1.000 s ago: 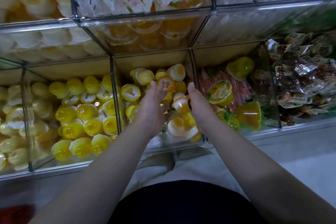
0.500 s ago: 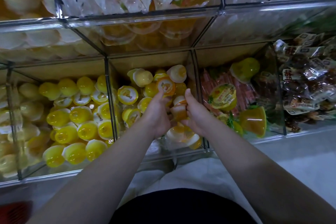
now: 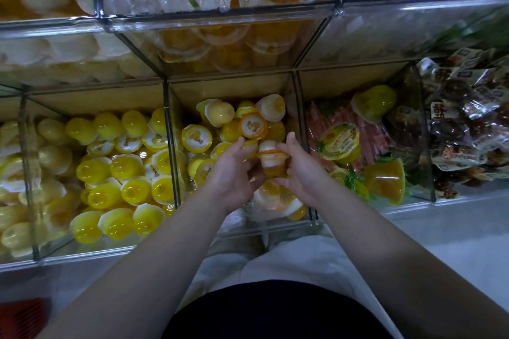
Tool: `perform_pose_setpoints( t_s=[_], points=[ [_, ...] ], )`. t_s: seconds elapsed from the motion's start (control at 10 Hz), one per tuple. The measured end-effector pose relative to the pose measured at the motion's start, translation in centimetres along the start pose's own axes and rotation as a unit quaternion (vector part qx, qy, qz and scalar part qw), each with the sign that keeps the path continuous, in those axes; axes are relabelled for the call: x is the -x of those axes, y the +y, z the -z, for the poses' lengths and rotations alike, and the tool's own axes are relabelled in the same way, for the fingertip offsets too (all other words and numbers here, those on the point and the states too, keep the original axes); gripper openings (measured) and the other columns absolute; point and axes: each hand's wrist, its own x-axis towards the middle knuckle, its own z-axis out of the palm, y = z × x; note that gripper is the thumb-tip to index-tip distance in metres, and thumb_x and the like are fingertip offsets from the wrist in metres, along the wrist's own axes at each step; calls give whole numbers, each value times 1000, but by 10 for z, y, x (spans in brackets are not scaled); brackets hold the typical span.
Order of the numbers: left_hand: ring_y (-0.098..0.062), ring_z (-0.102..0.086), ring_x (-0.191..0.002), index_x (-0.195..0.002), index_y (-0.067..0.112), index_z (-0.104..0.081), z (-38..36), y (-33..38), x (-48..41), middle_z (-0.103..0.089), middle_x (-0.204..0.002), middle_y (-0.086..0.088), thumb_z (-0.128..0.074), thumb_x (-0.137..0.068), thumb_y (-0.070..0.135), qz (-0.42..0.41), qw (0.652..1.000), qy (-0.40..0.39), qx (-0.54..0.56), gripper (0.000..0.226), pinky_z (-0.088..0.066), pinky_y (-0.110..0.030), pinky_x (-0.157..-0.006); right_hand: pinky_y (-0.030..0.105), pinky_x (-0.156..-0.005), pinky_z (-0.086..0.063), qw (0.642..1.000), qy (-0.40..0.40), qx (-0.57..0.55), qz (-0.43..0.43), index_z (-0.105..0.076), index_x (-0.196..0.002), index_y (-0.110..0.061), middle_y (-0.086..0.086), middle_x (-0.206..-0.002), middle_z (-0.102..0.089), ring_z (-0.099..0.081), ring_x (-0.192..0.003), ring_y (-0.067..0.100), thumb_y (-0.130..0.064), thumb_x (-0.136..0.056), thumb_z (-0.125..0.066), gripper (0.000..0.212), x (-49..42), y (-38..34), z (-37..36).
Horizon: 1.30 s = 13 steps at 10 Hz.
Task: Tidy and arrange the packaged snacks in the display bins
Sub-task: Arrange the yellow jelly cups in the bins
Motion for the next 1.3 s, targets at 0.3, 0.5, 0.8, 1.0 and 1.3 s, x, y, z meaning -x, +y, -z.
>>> perform_pose_setpoints(
  t_s=[0.3,0.5,0.8,1.0,1.3],
  points=[
    [-16,-16,-148,-154,10,-13,-13,-3,26,-18,-161,-8,-17,-107,38,-14,982,107,-155,55,-12,-33,-120,31,-80,-49,996,-47,-51,47,-46,-138,-17,-1,-111,-64,-60,-99,13,-50,-102,-27,53,38,-7,-8],
    [-16,-47,-130,-132,11,-50,-5,8,53,-60,-127,-3,-28,-103,33,-68,994,-63,50,43,-34,-36,-108,31,-83,-53,993,-66,-60,82,-61,-103,-19,3,-107,-69,-63,-105,18,-44,-103,-32,39,58,-12,-10],
    [-12,-62,-99,-134,9,-53,-14,4,79,-66,-116,-4,-29,-91,-5,-176,982,-62,-29,51,-48,-26,-88,35,-87,-53,985,-97,-58,132,-55,-132,-6,18,-123,-64,-62,-107,26,-5,-98,-48,35,91,-26,-2],
    [-9,-66,-98,-119,13,-62,-30,-1,106,-71,-106,0,-42,-93,-4,-237,968,-58,-64,36,-53,-20,-85,34,-95,-52,974,-144,5,175,-48,-139,-12,3,-116,-66,-63,-107,18,0,-95,-52,46,123,-37,11],
    [-7,-67,-88,-111,14,-64,-66,-11,147,-73,-95,3,-43,-96,-5,-310,947,-31,-81,32,-53,-18,-77,21,-81,-55,957,-174,26,230,-45,-140,-11,-6,-111,-68,-65,-97,6,-1,-93,-56,50,163,-47,30]
  ],
)
